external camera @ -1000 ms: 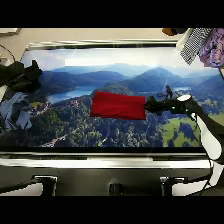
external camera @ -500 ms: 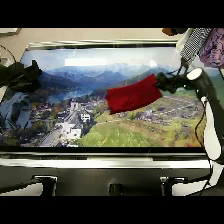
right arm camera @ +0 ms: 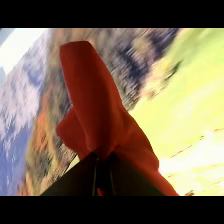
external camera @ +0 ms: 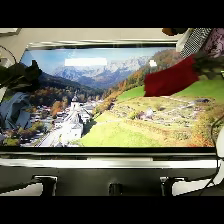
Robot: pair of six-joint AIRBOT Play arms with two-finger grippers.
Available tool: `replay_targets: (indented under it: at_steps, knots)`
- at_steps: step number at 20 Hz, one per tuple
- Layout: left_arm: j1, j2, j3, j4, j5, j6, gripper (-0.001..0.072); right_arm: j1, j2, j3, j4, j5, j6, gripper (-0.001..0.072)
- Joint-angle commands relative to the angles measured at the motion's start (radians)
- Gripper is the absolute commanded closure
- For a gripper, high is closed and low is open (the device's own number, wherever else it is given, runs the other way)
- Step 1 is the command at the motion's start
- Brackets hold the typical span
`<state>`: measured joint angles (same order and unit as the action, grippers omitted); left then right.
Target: Fold the clothes and pants, and hang the long-sleeved shirts on hangers.
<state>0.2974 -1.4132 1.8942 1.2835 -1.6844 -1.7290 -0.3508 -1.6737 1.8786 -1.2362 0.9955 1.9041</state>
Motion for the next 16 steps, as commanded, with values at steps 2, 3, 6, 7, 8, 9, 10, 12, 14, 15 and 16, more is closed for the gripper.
replay_targets:
  at_steps: [2, 3, 6, 7, 8, 9, 10, 12, 14, 15, 16]
  knots:
    - [0.000, 0.000, 0.000, 0.000, -0.003, 0.000, 0.0685, -0.180, 0.011, 0.043, -0.047, 0.027, 0.135, 0.0685]
    - [0.000, 0.000, 0.000, 0.000, -0.003, 0.000, 0.0685, -0.219, 0.015, 0.043, -0.071, 0.037, 0.192, 0.0685]
    - [0.000, 0.000, 0.000, 0.000, -0.003, 0.000, 0.0686, -0.320, 0.020, 0.043, -0.140, 0.133, 0.354, 0.0687]
    - [0.000, 0.000, 0.000, 0.000, -0.003, 0.000, 0.0686, -0.346, 0.022, 0.043, -0.179, 0.183, 0.400, 0.0687]
    - [0.000, 0.000, 0.000, 0.000, -0.003, 0.000, 0.0685, -0.364, 0.023, 0.043, -0.218, 0.233, 0.423, 0.0687]
    - [0.000, 0.000, 0.000, 0.000, -0.003, 0.000, 0.0685, -0.375, 0.024, 0.043, -0.270, 0.287, 0.426, 0.0686]
    - [0.000, 0.000, 0.000, 0.000, -0.003, 0.000, 0.0686, -0.378, 0.025, 0.043, -0.334, 0.344, 0.427, 0.0686]
    - [0.000, 0.000, 0.000, 0.000, -0.003, 0.000, 0.0685, -0.376, 0.025, 0.032, -0.454, 0.443, 0.415, 0.0686]
    - [0.000, 0.000, 0.000, 0.000, -0.003, 0.000, 0.0685, -0.376, 0.033, -0.019, -0.523, 0.502, 0.368, 0.0686]
    - [0.000, 0.000, 0.000, 0.000, -0.003, 0.000, 0.0685, -0.376, 0.044, -0.060, -0.550, 0.515, 0.350, 0.0686]
    - [0.000, 0.000, 0.000, 0.000, -0.003, 0.000, 0.0685, -0.376, 0.061, -0.110, -0.581, 0.521, 0.344, 0.0686]
